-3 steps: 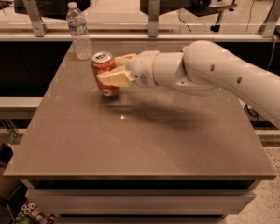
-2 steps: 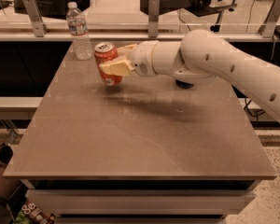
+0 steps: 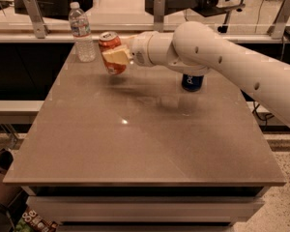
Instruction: Move coke can near water bottle
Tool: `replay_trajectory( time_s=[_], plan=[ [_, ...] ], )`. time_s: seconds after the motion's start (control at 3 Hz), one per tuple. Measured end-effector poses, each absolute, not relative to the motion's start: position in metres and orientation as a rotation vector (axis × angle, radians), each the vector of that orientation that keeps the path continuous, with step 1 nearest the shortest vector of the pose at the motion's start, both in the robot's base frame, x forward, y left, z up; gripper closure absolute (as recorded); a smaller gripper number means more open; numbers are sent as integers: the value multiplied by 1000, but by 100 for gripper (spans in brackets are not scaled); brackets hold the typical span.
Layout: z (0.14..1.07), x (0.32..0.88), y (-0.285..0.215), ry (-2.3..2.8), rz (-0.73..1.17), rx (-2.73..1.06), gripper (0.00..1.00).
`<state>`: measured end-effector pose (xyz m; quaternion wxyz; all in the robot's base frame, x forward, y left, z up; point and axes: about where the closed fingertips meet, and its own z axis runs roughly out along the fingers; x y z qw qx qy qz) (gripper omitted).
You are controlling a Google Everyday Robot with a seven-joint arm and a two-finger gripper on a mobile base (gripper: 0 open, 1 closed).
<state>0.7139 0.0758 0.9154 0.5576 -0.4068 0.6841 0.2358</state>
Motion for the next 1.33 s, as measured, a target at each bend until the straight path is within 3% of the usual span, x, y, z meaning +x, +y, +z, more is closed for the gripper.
replay_trajectory(
  time_s=[1.33],
  plan=[
    [897, 781, 104, 1619, 563, -860, 100]
  ],
)
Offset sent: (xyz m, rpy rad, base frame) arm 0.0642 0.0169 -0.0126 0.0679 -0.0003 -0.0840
